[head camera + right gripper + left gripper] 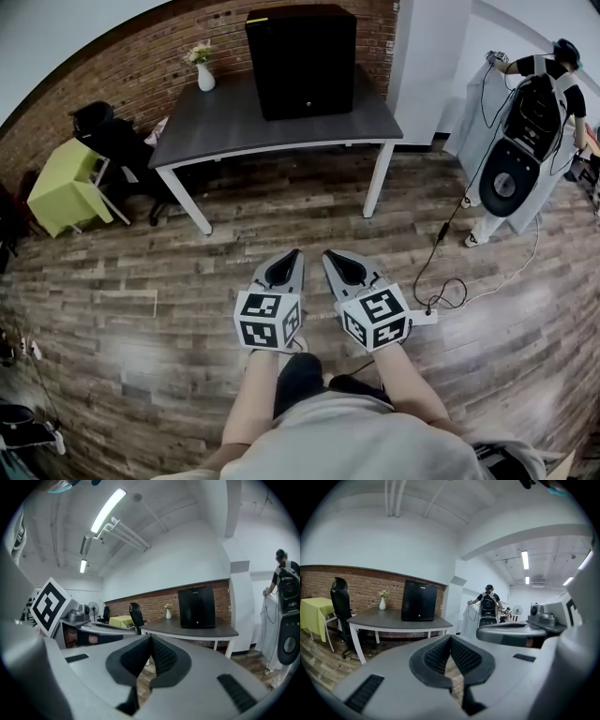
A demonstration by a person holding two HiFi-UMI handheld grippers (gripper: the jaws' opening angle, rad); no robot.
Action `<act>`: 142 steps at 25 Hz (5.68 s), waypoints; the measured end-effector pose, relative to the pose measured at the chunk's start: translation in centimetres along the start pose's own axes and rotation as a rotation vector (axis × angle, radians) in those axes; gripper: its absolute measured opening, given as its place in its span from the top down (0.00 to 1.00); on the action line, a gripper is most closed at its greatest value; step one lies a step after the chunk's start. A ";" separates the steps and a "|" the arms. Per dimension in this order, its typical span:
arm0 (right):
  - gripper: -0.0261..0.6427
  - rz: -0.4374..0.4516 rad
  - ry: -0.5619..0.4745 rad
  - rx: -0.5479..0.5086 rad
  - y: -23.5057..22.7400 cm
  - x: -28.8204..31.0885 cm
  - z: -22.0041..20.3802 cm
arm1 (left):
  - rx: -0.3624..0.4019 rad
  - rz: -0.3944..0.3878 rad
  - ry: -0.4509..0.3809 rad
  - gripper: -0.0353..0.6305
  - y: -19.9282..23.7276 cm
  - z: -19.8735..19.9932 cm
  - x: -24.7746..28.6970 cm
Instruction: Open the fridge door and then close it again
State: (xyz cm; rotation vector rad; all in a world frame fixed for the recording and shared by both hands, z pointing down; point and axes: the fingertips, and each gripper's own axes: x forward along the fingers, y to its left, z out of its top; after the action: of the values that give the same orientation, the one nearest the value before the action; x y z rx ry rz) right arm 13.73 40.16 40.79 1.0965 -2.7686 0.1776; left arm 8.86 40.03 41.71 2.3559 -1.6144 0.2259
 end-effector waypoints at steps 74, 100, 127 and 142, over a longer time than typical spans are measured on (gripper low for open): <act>0.96 -0.022 -0.021 -0.013 -39.3 61.9 15.6 | 0.012 0.008 -0.020 0.94 43.4 23.8 55.0; 0.96 -0.120 -0.052 -0.296 -43.5 64.3 22.5 | 0.077 0.035 -0.077 0.94 50.3 28.7 56.5; 0.63 -0.073 -0.049 -0.906 -43.3 65.2 34.7 | 0.068 -0.067 -0.088 0.62 52.4 30.5 60.8; 0.70 -0.024 0.086 -1.021 -44.6 66.9 34.0 | 0.092 -0.141 -0.063 0.61 52.0 30.4 62.1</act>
State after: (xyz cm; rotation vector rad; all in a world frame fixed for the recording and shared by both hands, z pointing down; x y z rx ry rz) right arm -7.18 -42.61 22.42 0.7715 -2.2125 -1.0310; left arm -17.73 -42.19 37.44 2.5576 -1.4869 0.2033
